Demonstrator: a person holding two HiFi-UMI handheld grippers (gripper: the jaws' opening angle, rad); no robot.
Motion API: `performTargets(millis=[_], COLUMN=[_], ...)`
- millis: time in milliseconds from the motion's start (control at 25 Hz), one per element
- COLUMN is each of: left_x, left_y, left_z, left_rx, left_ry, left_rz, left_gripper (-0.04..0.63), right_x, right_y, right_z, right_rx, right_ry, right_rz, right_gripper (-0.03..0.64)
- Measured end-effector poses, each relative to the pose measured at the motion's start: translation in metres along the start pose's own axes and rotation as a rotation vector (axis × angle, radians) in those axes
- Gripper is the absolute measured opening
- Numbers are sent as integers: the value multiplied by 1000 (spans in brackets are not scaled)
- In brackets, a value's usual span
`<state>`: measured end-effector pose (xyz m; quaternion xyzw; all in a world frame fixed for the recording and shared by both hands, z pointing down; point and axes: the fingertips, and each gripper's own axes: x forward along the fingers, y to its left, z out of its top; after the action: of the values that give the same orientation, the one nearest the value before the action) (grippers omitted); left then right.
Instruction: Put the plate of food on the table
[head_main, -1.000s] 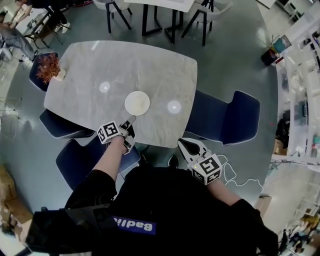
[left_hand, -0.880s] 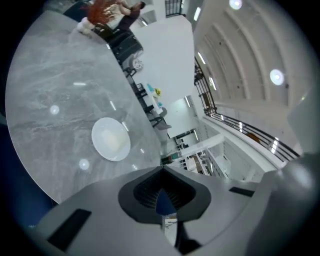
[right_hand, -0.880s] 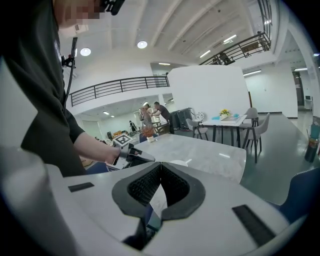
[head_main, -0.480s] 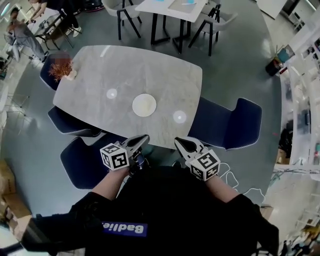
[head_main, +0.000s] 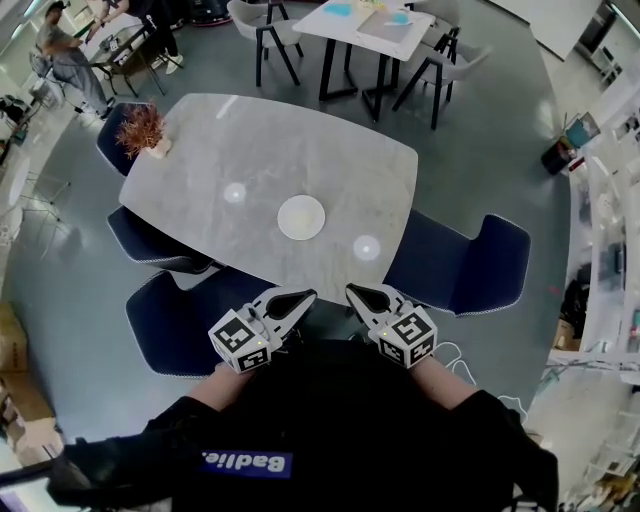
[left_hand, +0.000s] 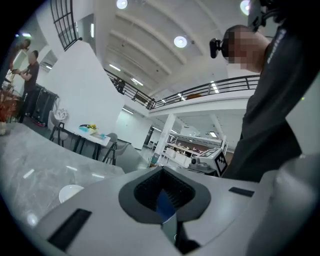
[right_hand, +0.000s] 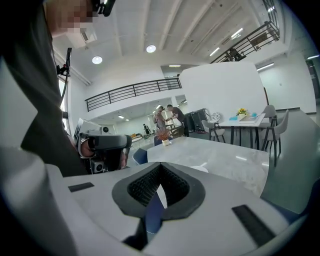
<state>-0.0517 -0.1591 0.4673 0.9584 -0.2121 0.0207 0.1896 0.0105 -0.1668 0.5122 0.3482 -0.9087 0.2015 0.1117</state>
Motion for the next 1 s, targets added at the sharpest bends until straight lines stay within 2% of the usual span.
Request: performTargets(millis=[120, 400, 1000], left_x=[3, 0, -3], left_y=[-12, -9, -12], left_z=[-5, -8, -10], left_rx=[45, 39, 43], left_ry=[20, 29, 59], left_rz=[-33, -39, -46], left_gripper=[6, 6, 6], right_x=[0, 8, 7], right_y=[4, 16, 10], right_z=[0, 4, 1], right_rx=[-18, -13, -13], right_ry=[3, 25, 13], right_rz=[16, 46, 32], right_gripper=[9, 9, 9])
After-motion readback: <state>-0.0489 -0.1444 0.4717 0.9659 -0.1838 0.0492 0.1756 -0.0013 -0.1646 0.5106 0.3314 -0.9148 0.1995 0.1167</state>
